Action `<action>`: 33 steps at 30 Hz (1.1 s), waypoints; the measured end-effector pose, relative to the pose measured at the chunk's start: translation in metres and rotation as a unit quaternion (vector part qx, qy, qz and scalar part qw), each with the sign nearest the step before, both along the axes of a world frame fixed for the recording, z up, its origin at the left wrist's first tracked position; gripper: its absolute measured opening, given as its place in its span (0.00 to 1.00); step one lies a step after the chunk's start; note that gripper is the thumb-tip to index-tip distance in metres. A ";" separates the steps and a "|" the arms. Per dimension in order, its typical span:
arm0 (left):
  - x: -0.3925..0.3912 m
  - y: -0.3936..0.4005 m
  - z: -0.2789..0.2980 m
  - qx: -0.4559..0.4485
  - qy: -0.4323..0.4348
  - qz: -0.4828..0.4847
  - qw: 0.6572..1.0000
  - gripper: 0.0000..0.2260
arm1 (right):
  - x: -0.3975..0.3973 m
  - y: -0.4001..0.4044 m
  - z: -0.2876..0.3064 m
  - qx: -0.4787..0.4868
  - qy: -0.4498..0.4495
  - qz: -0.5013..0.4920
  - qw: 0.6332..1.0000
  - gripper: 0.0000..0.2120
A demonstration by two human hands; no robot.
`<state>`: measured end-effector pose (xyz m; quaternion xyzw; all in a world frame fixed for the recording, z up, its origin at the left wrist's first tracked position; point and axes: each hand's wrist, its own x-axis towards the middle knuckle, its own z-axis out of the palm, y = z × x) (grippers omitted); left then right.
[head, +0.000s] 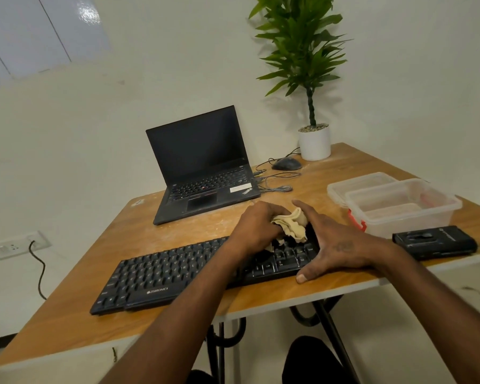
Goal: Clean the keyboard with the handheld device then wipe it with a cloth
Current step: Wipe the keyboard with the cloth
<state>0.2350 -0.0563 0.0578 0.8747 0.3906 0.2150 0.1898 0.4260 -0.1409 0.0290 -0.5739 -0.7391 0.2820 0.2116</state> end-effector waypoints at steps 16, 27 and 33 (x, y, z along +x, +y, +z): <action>-0.149 0.016 0.002 0.078 0.079 0.158 0.981 0.19 | -0.002 0.000 -0.001 -0.001 0.015 0.004 1.000 0.67; -0.275 0.015 0.014 0.037 0.101 0.291 0.950 0.19 | -0.003 0.000 -0.001 -0.007 0.009 -0.001 1.000 0.65; -0.317 0.009 0.011 0.021 0.071 0.329 0.942 0.19 | -0.003 -0.001 0.001 -0.015 0.013 0.010 1.000 0.65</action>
